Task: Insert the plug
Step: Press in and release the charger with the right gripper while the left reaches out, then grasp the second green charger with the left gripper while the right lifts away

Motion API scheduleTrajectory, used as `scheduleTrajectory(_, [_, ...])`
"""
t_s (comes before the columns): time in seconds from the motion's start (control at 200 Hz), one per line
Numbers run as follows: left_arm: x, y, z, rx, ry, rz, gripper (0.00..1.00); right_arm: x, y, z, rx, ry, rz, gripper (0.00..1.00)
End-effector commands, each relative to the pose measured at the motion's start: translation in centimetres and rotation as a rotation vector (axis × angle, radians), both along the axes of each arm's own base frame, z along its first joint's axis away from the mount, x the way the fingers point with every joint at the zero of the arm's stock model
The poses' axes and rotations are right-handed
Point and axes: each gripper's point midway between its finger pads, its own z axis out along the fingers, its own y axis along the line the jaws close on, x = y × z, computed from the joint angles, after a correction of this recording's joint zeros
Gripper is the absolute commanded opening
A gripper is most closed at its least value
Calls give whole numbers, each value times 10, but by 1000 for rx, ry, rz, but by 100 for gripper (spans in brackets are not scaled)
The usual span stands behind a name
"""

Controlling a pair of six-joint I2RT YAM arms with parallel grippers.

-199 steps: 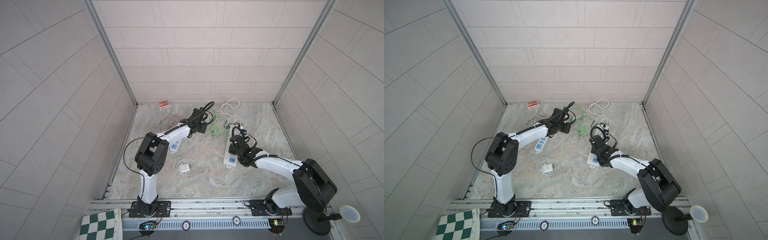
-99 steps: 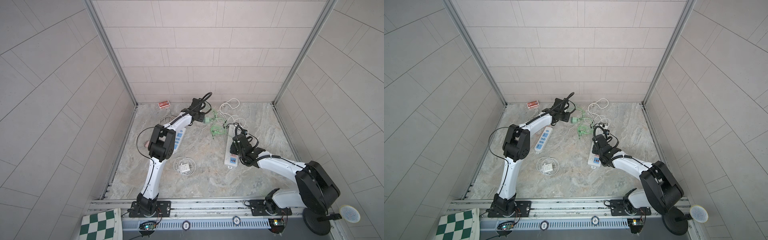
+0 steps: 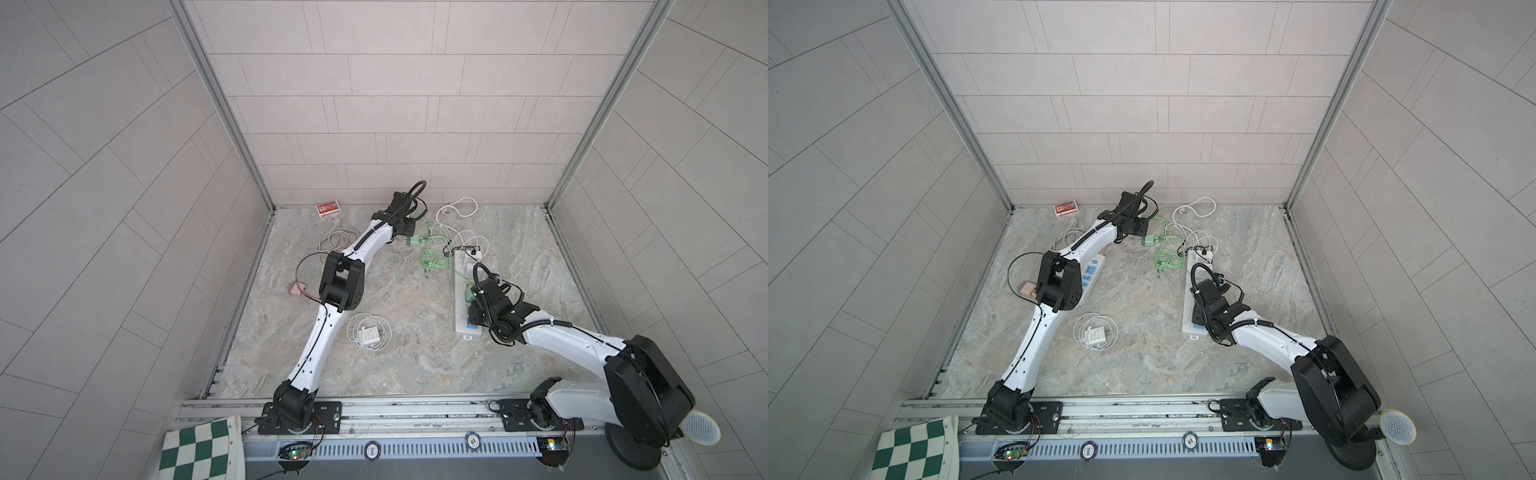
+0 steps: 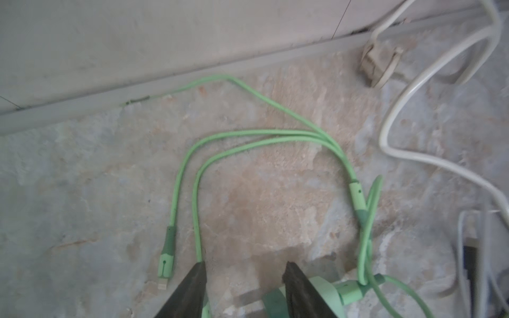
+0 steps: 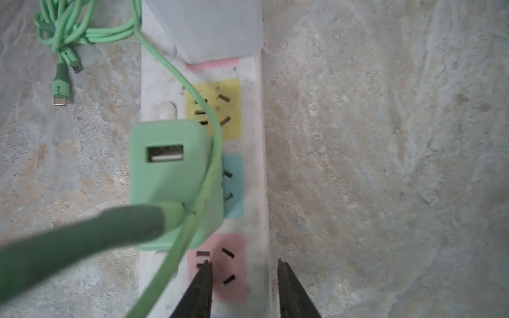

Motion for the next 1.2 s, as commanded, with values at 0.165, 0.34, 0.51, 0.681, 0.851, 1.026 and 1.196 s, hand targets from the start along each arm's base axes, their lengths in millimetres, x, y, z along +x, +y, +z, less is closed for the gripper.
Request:
scheduleTrajectory(0.165, [-21, 6, -17, 68, 100, -6, 52, -13, -7, 2, -17, 31, 9, 40])
scheduleTrajectory(0.34, [-45, -5, -26, 78, 176, -88, 49, -13, -11, 8, -30, 5, 14, 40])
scheduleTrajectory(0.51, [-83, -10, -27, 95, 253, -155, 47, -5, -16, 23, -28, -49, 7, 43])
scheduleTrajectory(0.681, [-110, 11, -11, 110, 285, -123, 49, 0, -16, 28, -5, -50, 23, 44])
scheduleTrajectory(0.851, [-117, 20, 22, 71, 209, -71, 55, 1, -18, 29, 6, -46, 35, 44])
scheduleTrajectory(1.026, [-121, 7, 48, -56, 162, -50, 60, 2, -21, 32, 21, -50, 40, 44])
scheduleTrajectory(1.196, [-123, -8, 48, -30, 161, -99, 61, 1, -25, 33, 37, -48, 43, 44])
